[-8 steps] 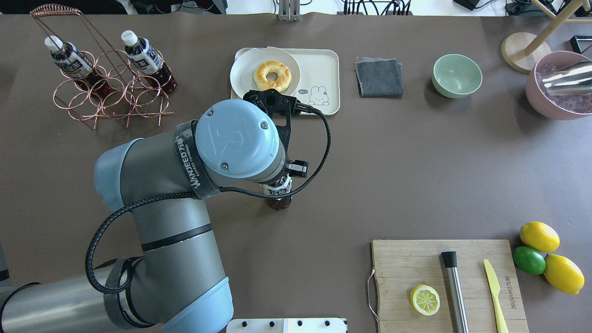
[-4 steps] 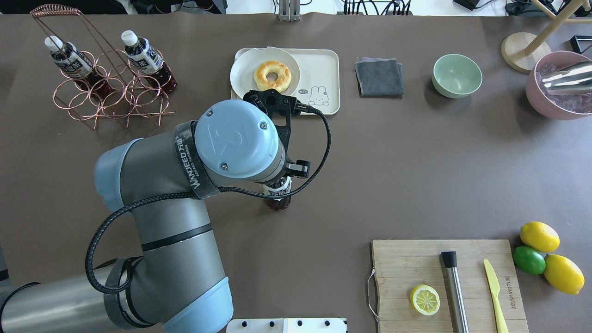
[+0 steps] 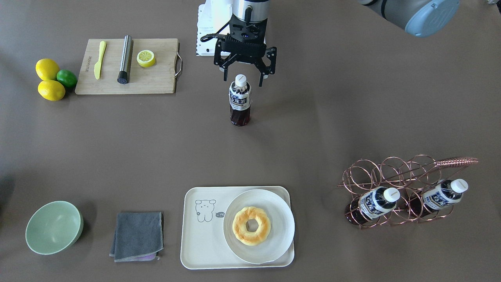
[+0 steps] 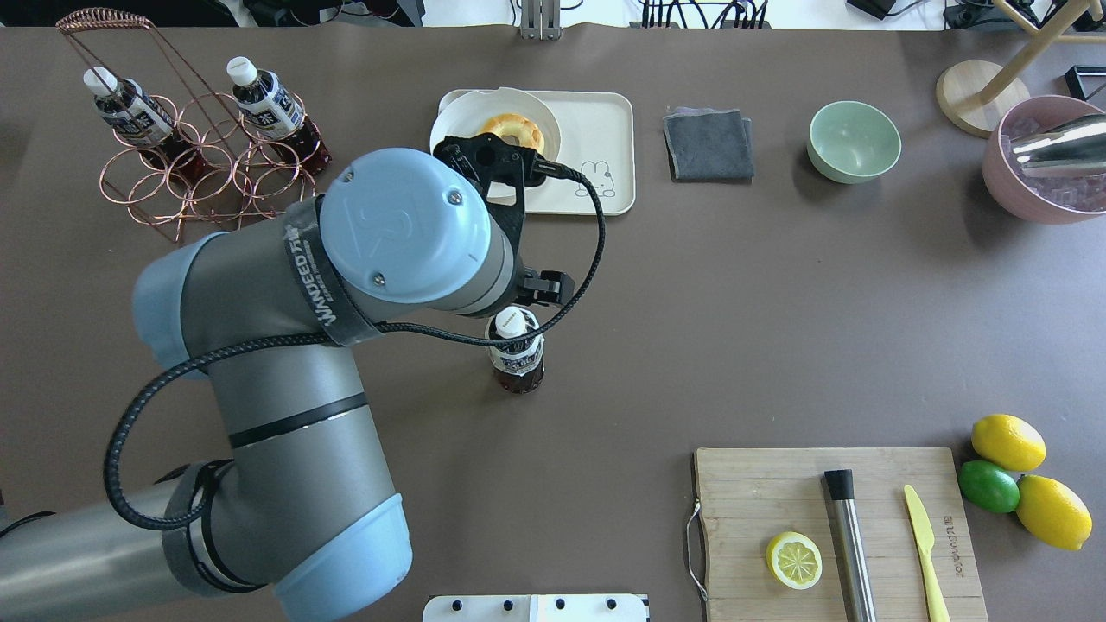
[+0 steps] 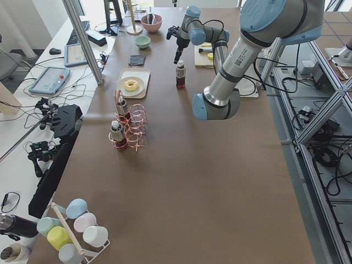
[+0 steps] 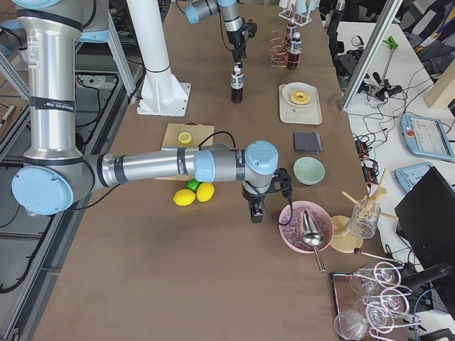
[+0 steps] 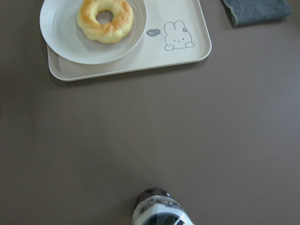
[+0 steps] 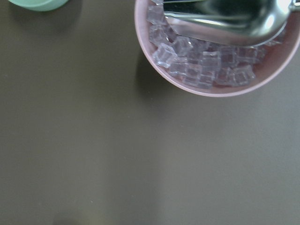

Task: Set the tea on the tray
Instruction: 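Withdraw the left gripper toward the rack while the right gripper reaches toward the bottle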

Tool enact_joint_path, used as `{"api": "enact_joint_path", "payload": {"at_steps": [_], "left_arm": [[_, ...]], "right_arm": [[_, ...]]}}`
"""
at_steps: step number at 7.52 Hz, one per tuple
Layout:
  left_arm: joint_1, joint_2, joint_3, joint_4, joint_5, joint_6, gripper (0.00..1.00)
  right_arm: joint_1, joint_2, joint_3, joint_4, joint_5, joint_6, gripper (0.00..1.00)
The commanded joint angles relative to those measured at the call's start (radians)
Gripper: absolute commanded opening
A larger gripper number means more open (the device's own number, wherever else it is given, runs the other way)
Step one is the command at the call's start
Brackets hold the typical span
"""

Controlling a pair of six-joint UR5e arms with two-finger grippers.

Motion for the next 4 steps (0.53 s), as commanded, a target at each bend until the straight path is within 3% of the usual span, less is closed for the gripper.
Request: {"api": "enact_joint_path", "payload": {"at_steps": [1,2,4], "left_arm": [[-0.139,0.118,-0.098,0.008,-0.095,0.143,0.96],[-0.222,0.203,-0.139,0.005,-0.165,0.229,0.96],[-0.348,0.291,-0.163,0.000,-0.285,0.363,0.96]], "right_arm": [[-0.170,0.069,0.079,0.150,-0.028,0.360,1.00],[-0.265,0.103,0.101,0.223,-0.108,0.479,1.00],[-0.484,0.232,0.170,0.229,-0.220,0.814,1.00]]}}
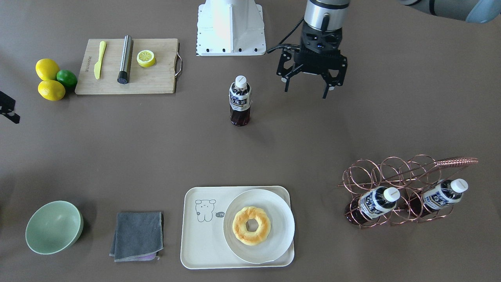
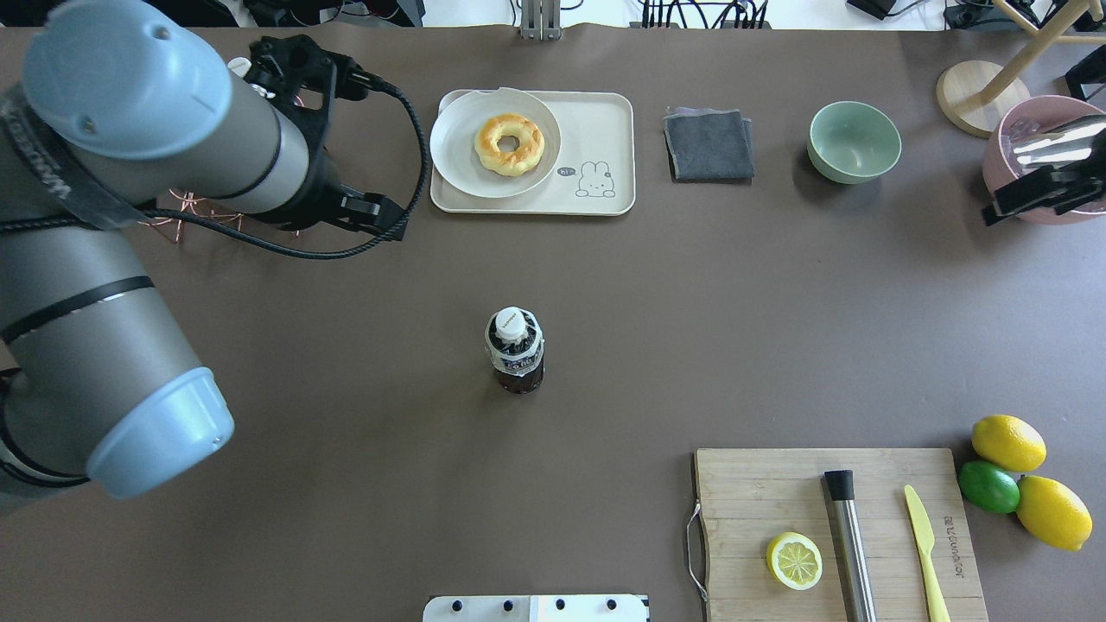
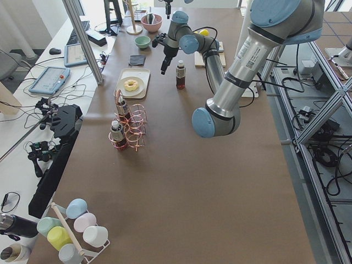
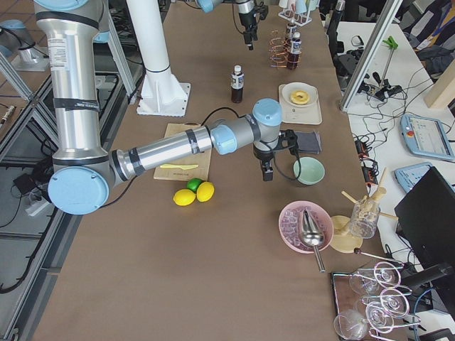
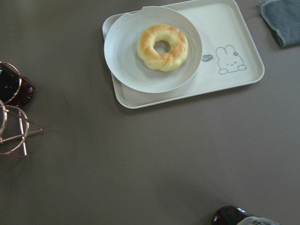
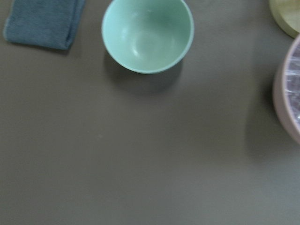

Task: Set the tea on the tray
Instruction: 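Withdraw the left gripper toward the rack while the right gripper reaches toward the bottle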

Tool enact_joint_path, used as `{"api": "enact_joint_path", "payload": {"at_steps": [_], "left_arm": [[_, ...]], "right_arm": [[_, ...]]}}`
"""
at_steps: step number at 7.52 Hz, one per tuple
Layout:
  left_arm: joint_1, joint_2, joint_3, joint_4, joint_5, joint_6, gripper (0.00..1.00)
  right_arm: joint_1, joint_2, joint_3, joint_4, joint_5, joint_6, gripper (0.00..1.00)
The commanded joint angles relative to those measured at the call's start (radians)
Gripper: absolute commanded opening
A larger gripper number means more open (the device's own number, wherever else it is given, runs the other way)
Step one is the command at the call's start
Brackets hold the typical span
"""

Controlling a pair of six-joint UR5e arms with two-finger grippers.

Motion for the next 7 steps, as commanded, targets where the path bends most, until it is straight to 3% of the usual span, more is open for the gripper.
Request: {"api": "enact_joint_path", "payload": {"at_steps": [1,2,3,5,7], "left_arm": [[-0.155,0.110,-0.025,-0.008,-0.143,0.160,0.96],[-0.228,0.156,-0.025,-0.009,-0.198,0.257,0.96],[-0.288,0.213,-0.027,-0.015,-0.250,0.336,0.96],[-0.362,0.326,-0.010,-0.107,-0.257,0.459,0.96],[-0.434,0.419,0.007,-0.160,-0.278,0.583,0.96]], "right_arm": [[-0.315,0.228,0.059,0.013,-0.188,0.498,1.00],[-0.428,0.311,0.057,-0.009,-0.283,0.648,1.00],[-0.478,0.395,0.060,-0.079,-0.311,0.727,1.00],[-0.578,0.584,0.053,-0.232,-0.379,0.884,0.98],[-0.639,0.664,0.048,-0.291,-0.408,0.956,0.90]]}}
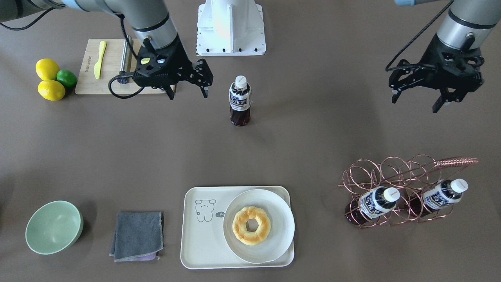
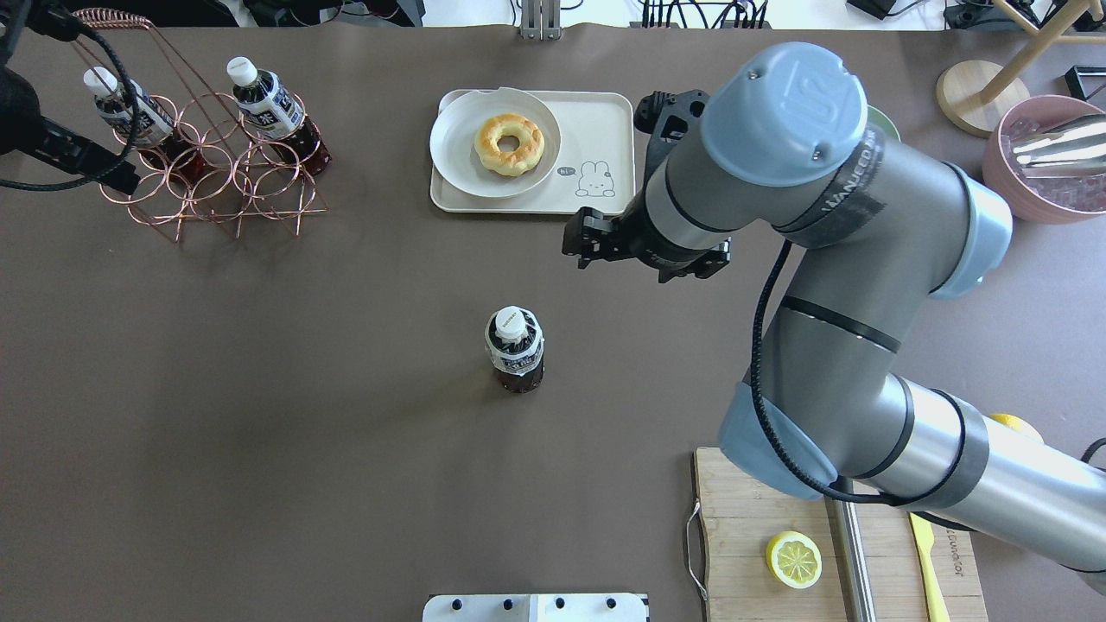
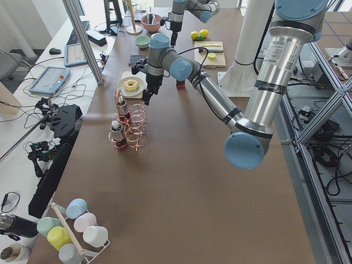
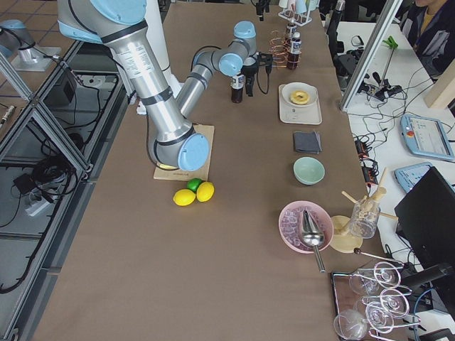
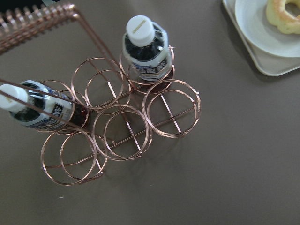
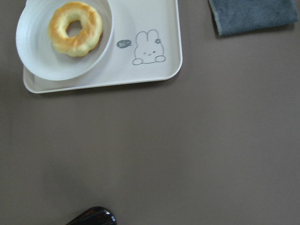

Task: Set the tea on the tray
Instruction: 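Withdraw the left gripper toward the rack while the right gripper reaches toward the bottle, then lower the right gripper over the bottle cap and grasp the bottle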

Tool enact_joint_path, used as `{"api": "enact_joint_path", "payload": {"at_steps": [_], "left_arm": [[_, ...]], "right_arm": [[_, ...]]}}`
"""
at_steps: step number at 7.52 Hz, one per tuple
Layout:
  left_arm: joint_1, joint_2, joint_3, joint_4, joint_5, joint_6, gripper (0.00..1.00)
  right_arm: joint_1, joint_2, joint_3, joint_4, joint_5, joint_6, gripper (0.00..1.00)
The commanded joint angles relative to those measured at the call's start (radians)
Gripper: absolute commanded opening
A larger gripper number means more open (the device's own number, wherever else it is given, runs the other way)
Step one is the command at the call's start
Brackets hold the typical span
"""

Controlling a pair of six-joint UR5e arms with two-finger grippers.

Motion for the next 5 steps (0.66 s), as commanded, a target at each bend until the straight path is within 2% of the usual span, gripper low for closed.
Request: {"api": "enact_joint_path", "payload": {"at_steps": [1,2,4,5], "left_arm": [[-0.072,0.101,0.020,-0.075,-0.050,0.126,0.96],[-0.072,0.101,0.036,-0.095,-0.052,0.128,0.97],[-0.086,0.120,0.040,-0.103,-0.052,0.134,0.97],[-0.110,0.162,0.037,-0.141,-0.054,0.163,0.97]], "right_arm": [[-0.102,0.136,-0.013,-0.087,-0.068,0.092,0.90],[-0.133,0.203,-0.062,-0.157,-0.109,0.098,0.88],[-0.170,0.219,-0.093,-0.173,-0.131,0.090,0.87],[-0.184,0.228,-0.095,-0.173,-0.147,0.092,0.87]]}}
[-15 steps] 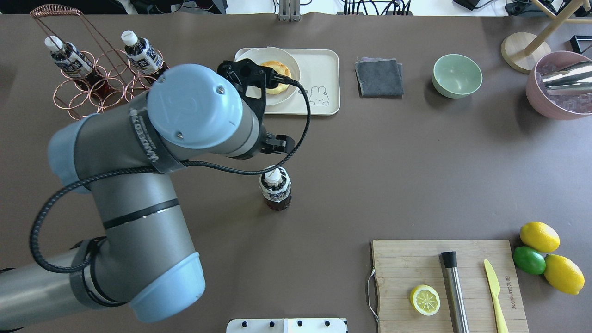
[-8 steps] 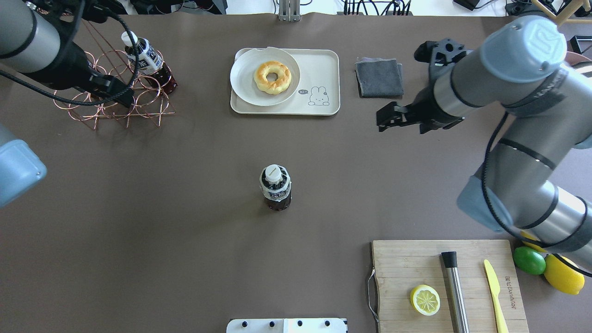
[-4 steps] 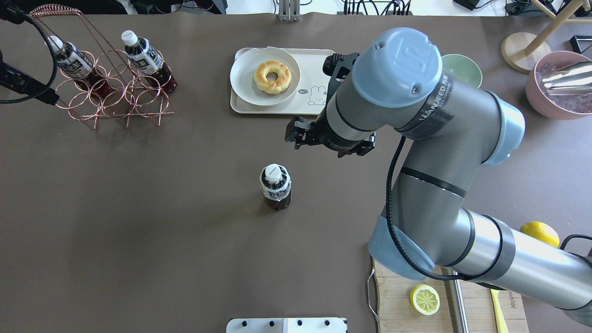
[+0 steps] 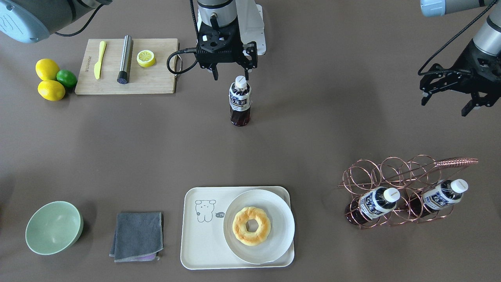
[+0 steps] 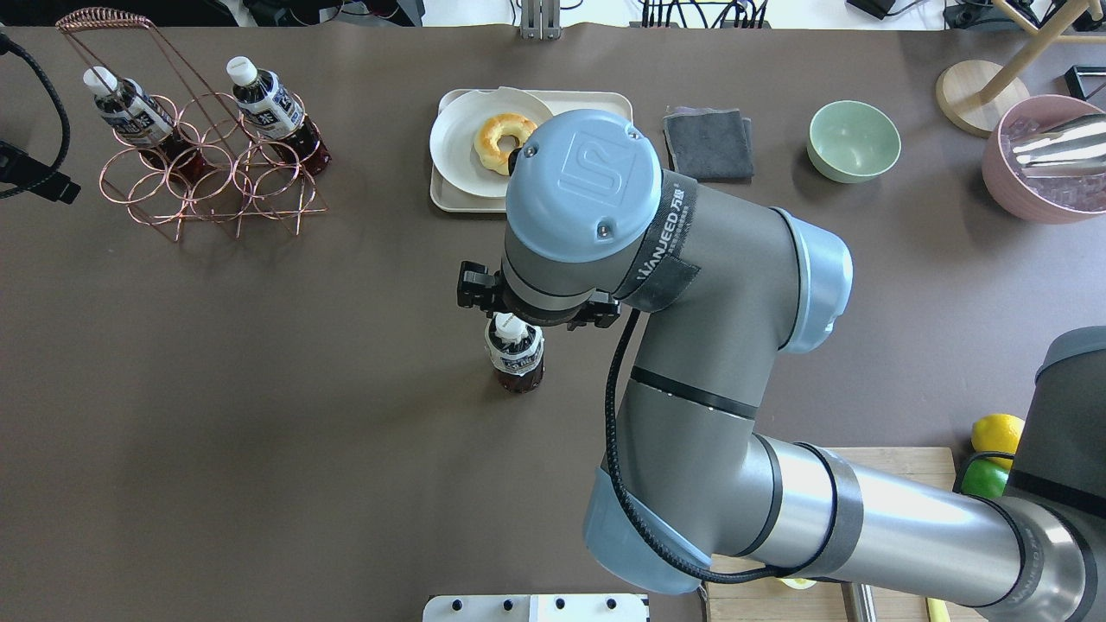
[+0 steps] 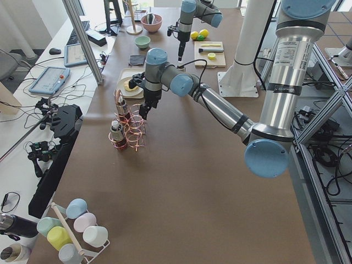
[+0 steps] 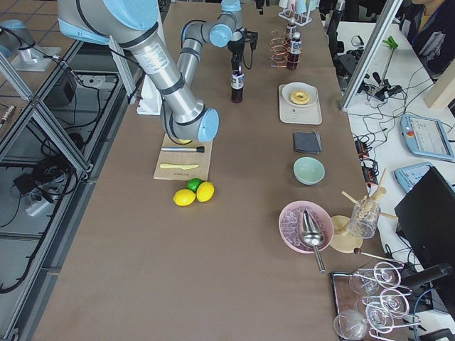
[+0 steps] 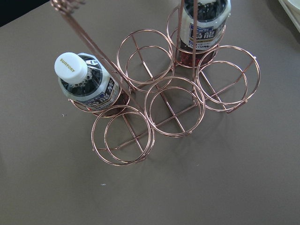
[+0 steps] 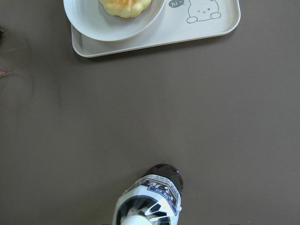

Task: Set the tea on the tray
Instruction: 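Lower the right gripper over the bottle cap and grasp the bottle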

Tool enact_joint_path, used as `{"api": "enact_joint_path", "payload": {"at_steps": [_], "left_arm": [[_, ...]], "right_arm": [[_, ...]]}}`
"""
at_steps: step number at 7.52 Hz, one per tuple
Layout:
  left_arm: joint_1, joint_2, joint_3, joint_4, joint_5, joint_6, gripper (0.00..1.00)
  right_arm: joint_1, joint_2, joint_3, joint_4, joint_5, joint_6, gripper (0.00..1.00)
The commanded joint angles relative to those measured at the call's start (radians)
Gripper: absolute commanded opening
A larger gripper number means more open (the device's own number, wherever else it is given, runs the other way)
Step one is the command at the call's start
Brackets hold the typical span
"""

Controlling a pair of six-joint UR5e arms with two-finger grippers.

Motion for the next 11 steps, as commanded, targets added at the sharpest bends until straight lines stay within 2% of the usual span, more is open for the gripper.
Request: {"api": "enact_joint_path", "payload": {"at_steps": [1,3,6,7,8,9,11], "left_arm": [[-0.047,0.091,0.005,-0.078,-0.054,0.055,0.97],[-0.050,0.113,0.008,-0.099,-0.085,0.059,0.97],[-0.056,0.114,0.013,-0.111,-0.085,0.059,0.97],[-0.056,0.114,0.016,-0.109,-0.084,0.061,0.97],[-0.056,0.114,0.016,-0.111,-0.085,0.061,0.97],[-0.056,0.113,0.016,-0.111,-0.084,0.059,0.97],[-0.057,0.114,0.016,-0.111,-0.085,0.059,0.97]], "right_arm": [[-0.052,0.043,-0.051,-0.008,-0.053,0.005,0.86],[-0.052,0.064,-0.084,-0.011,-0.069,-0.006,0.61],[-0.037,0.061,-0.113,-0.010,-0.073,-0.043,0.57],[-0.035,0.069,-0.116,-0.011,-0.072,-0.043,0.39],[-0.035,0.069,-0.114,-0.010,-0.072,-0.043,0.13],[-0.035,0.069,-0.113,-0.011,-0.072,-0.043,0.00],[-0.012,0.077,-0.108,-0.011,-0.064,-0.044,0.00]]}}
